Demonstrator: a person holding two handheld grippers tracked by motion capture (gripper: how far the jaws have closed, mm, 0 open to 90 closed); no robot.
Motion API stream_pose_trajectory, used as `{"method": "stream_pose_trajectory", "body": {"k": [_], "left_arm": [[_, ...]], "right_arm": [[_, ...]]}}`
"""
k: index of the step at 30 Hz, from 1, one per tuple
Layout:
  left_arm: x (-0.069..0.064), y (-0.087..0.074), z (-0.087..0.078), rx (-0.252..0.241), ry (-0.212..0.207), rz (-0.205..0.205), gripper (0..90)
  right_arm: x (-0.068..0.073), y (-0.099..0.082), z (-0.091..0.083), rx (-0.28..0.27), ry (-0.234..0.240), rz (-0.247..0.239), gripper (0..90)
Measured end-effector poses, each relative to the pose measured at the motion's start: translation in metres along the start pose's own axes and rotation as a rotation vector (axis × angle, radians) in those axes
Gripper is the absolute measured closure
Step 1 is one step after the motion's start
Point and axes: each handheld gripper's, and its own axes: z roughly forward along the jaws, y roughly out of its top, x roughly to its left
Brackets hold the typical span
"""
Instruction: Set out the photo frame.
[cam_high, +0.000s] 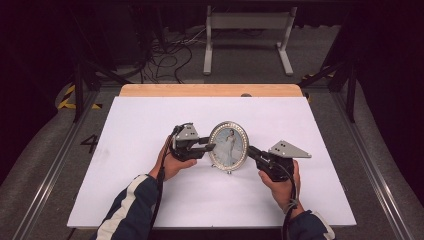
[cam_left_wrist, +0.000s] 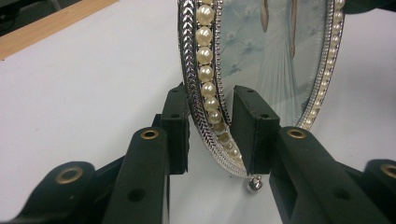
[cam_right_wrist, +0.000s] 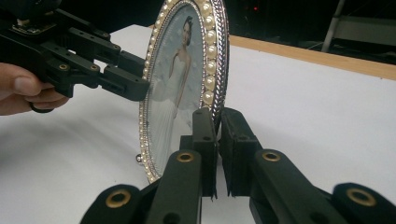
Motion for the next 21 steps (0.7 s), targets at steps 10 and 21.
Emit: {"method": "stream_pose_trajectory", "body": {"k": [10, 21], "left_arm": [[-0.0042, 0.0021, -0.0033, 0.017, 0.032, 0.018, 68.1], [-0.0069, -0.0029, -0.0095, 0.027, 0.041, 0.038, 68.7]], "right_arm": [[0.0024, -0.0001, 0.0017, -0.006, -0.023, -0.008, 84.7], [0.0027, 0.0009, 0.0076, -0.014, -0.040, -0.005, 84.9]]}}
